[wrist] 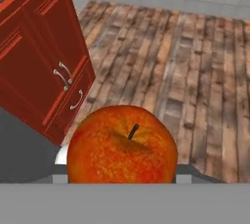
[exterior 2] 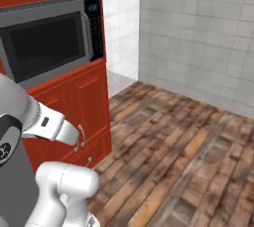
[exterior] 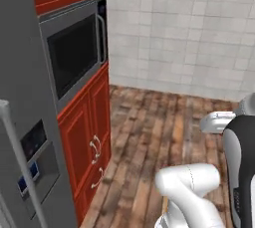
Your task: Pick up the kiwi and apple from the fridge and place one fruit on each plate on the dining counter.
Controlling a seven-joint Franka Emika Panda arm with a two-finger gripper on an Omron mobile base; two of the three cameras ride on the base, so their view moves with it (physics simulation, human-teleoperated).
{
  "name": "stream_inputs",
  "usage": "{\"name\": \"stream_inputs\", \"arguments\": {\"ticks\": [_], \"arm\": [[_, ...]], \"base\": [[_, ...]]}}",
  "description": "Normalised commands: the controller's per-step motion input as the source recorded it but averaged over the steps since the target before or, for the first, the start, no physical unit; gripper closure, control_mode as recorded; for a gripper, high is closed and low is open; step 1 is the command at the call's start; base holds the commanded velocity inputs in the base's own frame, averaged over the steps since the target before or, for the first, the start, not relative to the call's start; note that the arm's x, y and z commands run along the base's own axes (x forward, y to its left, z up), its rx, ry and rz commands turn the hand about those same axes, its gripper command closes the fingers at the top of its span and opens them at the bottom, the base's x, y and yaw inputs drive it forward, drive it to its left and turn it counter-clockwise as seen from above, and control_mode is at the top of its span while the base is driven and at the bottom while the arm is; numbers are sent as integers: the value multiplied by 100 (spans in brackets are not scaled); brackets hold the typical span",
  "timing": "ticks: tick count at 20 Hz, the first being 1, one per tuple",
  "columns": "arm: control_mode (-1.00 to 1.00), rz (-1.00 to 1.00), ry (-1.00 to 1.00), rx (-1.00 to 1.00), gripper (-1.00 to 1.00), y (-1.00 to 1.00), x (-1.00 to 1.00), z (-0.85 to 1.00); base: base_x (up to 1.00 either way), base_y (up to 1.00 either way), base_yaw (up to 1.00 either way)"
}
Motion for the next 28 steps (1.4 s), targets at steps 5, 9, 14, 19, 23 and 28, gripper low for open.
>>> {"name": "stream_inputs", "arguments": {"ticks": [5,9,14,19,23,28], "arm": [[100,0,0,0,100,0,0,0],[100,0,0,0,100,0,0,0],[100,0,0,0,100,0,0,0],[100,0,0,0,100,0,0,0],[100,0,0,0,100,0,0,0],[100,0,0,0,100,0,0,0]], "base": [[40,8,-82],[100,53,-66],[100,54,-65],[100,54,-55],[100,43,-46],[100,52,-45]]}}
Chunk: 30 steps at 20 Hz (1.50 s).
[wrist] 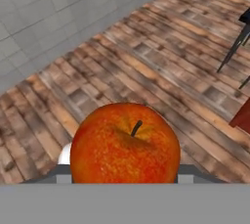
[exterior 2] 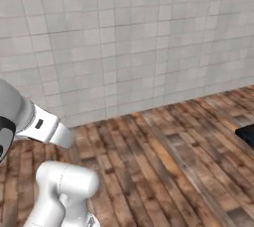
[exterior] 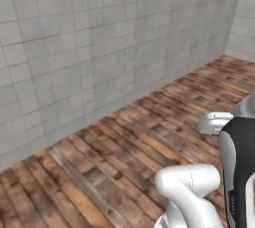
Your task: Pick up the kiwi and apple from the fridge and place one fruit on each plate on the dining counter.
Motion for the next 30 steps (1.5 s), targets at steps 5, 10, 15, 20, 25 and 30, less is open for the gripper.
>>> {"name": "stream_inputs", "arguments": {"ticks": [5,10,15,20,25,30], "arm": [[100,0,0,0,100,0,0,0],[100,0,0,0,100,0,0,0],[100,0,0,0,100,0,0,0],[100,0,0,0,100,0,0,0],[100,0,0,0,100,0,0,0],[100,0,0,0,100,0,0,0]], "base": [[100,73,-45],[100,75,-51],[100,78,-53],[100,77,-57],[100,77,-56],[100,69,-55]]}}
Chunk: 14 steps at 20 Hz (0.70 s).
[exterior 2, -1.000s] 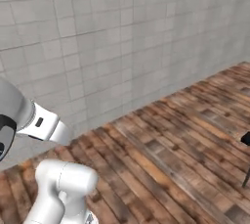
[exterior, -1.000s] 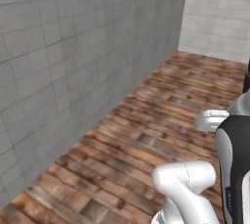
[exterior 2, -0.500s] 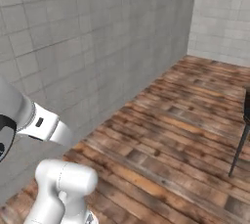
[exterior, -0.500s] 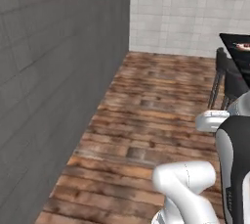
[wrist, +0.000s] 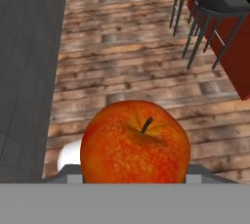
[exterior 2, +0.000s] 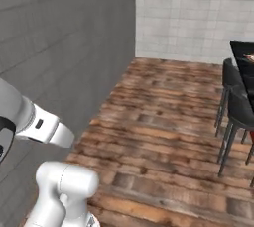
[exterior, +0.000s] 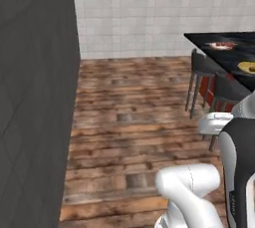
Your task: Pick up the kiwi and apple from the fridge and place one fruit on each plate on the dining counter.
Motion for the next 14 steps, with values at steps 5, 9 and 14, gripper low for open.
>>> {"name": "stream_inputs", "arguments": {"ticks": [5,9,14], "arm": [[100,0,0,0,100,0,0,0],[100,0,0,0,100,0,0,0],[100,0,0,0,100,0,0,0]], "base": [[100,31,-49],[100,35,-46],[100,36,-42]]}}
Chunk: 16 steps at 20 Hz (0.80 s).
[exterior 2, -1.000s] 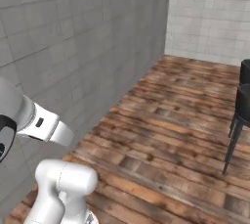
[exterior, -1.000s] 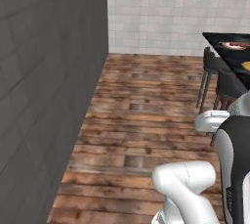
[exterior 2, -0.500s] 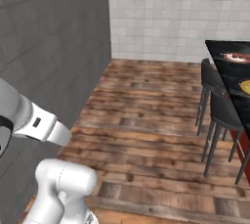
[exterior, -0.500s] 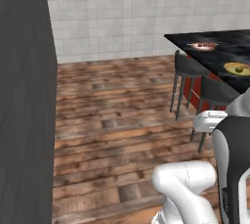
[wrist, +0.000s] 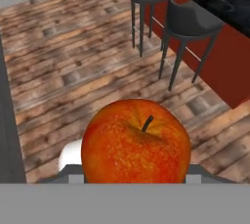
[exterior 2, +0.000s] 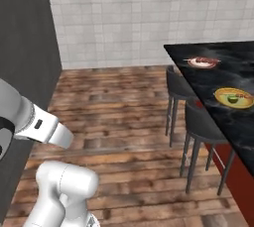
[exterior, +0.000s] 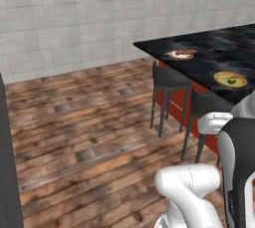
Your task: Pick up the kiwi and apple from the fridge and place one fruit on each plate on the dining counter.
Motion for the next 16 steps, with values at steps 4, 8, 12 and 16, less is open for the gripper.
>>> {"name": "stream_inputs", "arguments": {"ticks": [4,8,12,16], "arm": [[100,0,0,0,100,0,0,0],[100,0,0,0,100,0,0,0],[100,0,0,0,100,0,0,0],[100,0,0,0,100,0,0,0]], "base": [[100,27,-38],[100,46,-42],[100,75,-50],[100,87,-55]]}}
